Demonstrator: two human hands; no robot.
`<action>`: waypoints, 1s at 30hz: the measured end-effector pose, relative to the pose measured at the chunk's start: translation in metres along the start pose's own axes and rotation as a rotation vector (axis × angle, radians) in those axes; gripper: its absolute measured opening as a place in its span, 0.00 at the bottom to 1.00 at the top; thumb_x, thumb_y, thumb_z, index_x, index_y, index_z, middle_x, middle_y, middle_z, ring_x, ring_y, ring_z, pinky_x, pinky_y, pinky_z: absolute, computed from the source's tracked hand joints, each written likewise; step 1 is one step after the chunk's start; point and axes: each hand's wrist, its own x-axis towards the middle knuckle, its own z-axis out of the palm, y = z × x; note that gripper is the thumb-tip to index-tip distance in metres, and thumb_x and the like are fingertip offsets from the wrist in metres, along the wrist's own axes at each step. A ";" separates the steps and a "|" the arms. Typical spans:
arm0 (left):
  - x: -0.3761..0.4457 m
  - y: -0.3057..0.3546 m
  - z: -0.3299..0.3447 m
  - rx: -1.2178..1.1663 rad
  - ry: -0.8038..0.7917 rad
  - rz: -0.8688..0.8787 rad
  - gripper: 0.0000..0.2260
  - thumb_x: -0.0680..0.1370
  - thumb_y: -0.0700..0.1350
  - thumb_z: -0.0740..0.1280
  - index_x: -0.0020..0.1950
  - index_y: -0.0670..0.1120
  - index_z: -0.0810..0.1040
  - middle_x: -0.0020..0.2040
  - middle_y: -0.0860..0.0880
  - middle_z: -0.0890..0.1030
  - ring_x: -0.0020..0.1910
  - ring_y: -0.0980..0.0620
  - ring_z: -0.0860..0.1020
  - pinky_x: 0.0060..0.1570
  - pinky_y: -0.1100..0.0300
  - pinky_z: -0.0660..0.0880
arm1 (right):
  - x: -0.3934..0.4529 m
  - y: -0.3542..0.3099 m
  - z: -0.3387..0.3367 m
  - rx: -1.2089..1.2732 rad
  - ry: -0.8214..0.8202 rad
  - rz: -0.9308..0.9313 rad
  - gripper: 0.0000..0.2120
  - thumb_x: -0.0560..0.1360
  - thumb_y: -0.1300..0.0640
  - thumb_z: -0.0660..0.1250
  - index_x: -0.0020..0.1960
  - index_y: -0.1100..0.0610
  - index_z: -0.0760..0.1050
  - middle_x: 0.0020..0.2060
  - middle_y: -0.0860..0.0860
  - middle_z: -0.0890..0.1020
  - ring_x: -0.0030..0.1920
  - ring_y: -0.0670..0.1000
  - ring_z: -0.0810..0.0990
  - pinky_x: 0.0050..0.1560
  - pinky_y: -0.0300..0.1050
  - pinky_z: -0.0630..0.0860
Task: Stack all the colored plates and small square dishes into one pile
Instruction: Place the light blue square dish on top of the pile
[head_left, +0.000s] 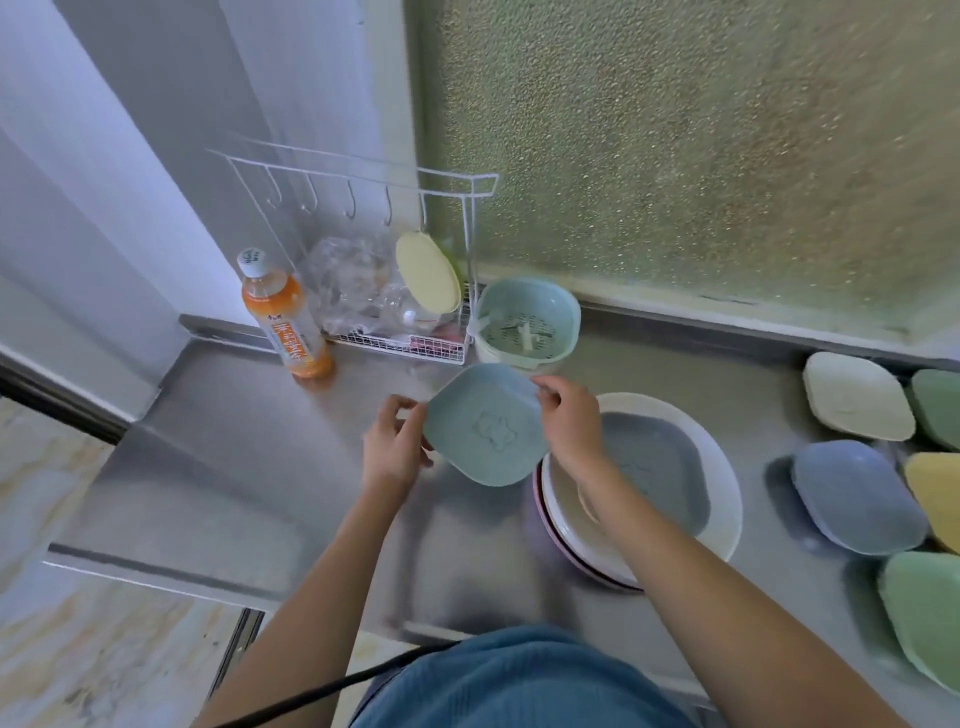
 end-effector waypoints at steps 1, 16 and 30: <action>-0.002 0.007 0.012 0.012 -0.030 0.026 0.06 0.78 0.45 0.62 0.43 0.44 0.73 0.30 0.44 0.74 0.24 0.47 0.71 0.19 0.64 0.68 | -0.001 0.005 -0.011 0.027 0.023 0.001 0.13 0.78 0.63 0.60 0.58 0.57 0.79 0.53 0.56 0.83 0.53 0.56 0.79 0.53 0.48 0.74; -0.042 0.055 0.157 0.185 -0.228 0.244 0.08 0.77 0.48 0.63 0.41 0.46 0.76 0.33 0.47 0.78 0.33 0.50 0.74 0.35 0.56 0.71 | -0.048 0.098 -0.142 -0.109 0.113 0.200 0.22 0.74 0.56 0.59 0.67 0.44 0.68 0.28 0.46 0.72 0.34 0.52 0.75 0.38 0.47 0.72; -0.060 0.015 0.171 0.530 -0.180 0.364 0.11 0.79 0.41 0.61 0.58 0.44 0.80 0.55 0.41 0.77 0.57 0.42 0.74 0.54 0.59 0.67 | -0.066 0.116 -0.139 -0.512 0.001 0.195 0.27 0.78 0.53 0.52 0.76 0.48 0.51 0.46 0.55 0.81 0.41 0.57 0.78 0.38 0.45 0.68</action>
